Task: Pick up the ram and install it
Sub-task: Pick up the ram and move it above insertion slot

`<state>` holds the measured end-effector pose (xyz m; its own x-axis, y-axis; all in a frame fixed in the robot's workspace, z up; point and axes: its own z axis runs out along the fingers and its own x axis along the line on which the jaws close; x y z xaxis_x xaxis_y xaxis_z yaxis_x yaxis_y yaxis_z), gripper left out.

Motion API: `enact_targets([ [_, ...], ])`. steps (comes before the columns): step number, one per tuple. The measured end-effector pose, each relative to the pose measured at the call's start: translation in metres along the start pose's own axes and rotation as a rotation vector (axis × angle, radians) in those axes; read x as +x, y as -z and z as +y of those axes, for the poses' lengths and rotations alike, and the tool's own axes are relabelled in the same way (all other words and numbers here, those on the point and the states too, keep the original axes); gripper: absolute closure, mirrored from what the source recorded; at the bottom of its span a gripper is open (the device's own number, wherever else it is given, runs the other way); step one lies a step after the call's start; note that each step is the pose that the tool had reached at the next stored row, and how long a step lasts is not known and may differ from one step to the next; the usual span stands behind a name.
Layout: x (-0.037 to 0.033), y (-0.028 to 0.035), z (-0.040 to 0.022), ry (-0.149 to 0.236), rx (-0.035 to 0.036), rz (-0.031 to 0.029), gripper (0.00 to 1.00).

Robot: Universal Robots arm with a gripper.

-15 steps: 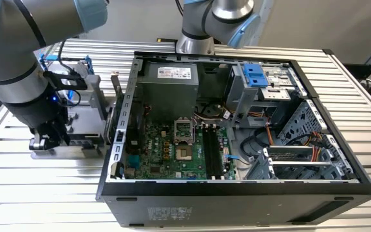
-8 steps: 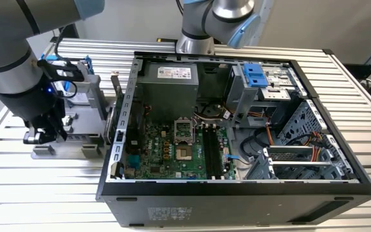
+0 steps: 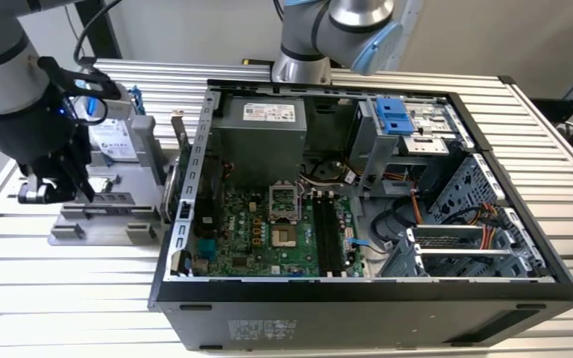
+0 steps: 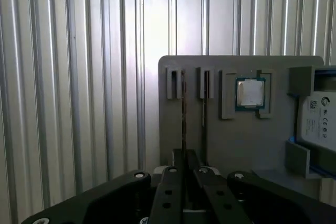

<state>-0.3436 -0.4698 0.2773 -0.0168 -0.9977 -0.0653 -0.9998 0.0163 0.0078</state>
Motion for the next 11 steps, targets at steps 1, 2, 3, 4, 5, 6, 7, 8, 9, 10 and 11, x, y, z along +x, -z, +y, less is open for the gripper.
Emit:
enact_targets([
  [1, -0.0003, 0.0049, 0.0000, 0.000, 0.0000, 0.0000, 1.00],
  [2, -0.0006, 0.0094, 0.0001, 0.000, 0.0001, -0.0001, 1.00],
  [3, -0.0009, 0.0140, 0.0001, 0.000, -0.0001, 0.0001, 1.00],
  [4, -0.0012, 0.0182, 0.0001, 0.000, 0.0000, 0.0000, 1.00],
  [5, -0.0015, 0.0230, 0.0002, 0.000, 0.0001, -0.0001, 1.00],
  [6, -0.0018, 0.0276, 0.0002, 0.000, -0.0001, 0.0001, 1.00],
  [7, -0.0021, 0.0321, 0.0002, 0.000, 0.0000, -0.0001, 1.00],
  [8, -0.0024, 0.0367, 0.0003, 0.000, 0.0000, 0.0000, 1.00],
  [9, -0.0027, 0.0414, 0.0003, 0.000, -0.0001, 0.0000, 1.00],
  [10, -0.0030, 0.0459, 0.0004, 0.000, -0.0001, 0.0000, 1.00],
  [11, -0.0033, 0.0502, 0.0004, 0.000, -0.0001, 0.0000, 1.00],
])
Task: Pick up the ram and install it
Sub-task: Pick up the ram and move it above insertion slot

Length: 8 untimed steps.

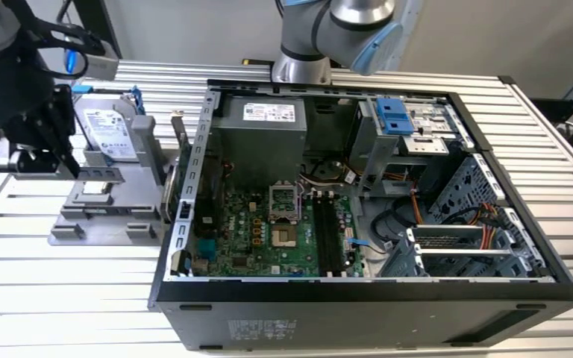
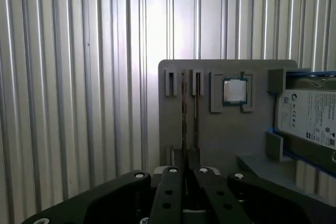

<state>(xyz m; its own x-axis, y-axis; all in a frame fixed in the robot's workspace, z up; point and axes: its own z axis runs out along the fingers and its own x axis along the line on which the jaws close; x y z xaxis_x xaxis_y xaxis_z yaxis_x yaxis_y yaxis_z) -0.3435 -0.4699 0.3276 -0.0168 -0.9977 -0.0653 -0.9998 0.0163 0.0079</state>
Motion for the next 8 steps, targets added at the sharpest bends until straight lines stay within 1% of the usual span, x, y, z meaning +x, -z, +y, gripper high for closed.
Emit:
enact_targets([
  [3, -0.0009, 0.0133, 0.0001, 0.000, -0.0004, 0.0001, 1.00],
  [8, -0.0021, 0.0314, 0.0002, 0.000, -0.0005, 0.0000, 1.00],
])
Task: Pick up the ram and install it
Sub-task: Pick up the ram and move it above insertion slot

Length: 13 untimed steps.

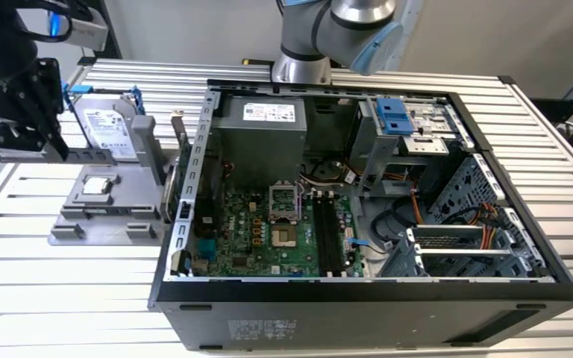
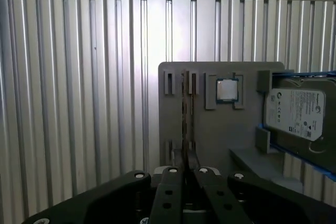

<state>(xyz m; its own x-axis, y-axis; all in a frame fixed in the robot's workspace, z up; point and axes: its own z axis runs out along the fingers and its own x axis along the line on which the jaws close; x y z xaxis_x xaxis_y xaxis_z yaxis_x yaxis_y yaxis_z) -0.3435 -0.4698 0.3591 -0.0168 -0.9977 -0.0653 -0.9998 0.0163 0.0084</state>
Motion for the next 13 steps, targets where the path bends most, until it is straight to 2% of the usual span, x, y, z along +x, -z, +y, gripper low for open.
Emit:
enact_targets([
  [9, -0.0018, 0.0269, 0.0002, 0.000, 0.0000, 0.0000, 1.00],
  [13, -0.0018, 0.0275, 0.0002, 0.000, 0.0001, -0.0015, 1.00],
])
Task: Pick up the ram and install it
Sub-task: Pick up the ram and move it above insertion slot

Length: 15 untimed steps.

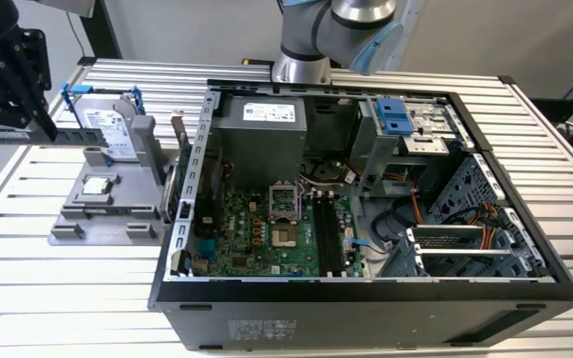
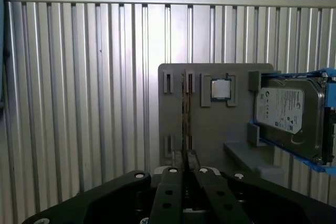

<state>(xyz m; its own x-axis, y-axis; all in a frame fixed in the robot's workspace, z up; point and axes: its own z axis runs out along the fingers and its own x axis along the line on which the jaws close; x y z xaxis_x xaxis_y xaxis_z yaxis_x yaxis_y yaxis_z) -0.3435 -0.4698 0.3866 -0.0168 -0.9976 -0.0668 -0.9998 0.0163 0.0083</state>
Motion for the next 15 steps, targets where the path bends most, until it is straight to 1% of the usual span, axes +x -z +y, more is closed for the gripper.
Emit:
enact_targets([
  [4, 0.0001, 0.0001, -0.0009, 0.000, -0.0002, -0.0006, 1.00],
  [6, -0.0001, 0.0001, -0.0050, 0.000, -0.0015, -0.0005, 1.00],
  [8, -0.0002, 0.0002, -0.0110, 0.000, -0.0029, -0.0005, 1.00],
  [15, -0.0006, 0.0003, -0.0353, 0.000, -0.0071, -0.0003, 1.00],
])
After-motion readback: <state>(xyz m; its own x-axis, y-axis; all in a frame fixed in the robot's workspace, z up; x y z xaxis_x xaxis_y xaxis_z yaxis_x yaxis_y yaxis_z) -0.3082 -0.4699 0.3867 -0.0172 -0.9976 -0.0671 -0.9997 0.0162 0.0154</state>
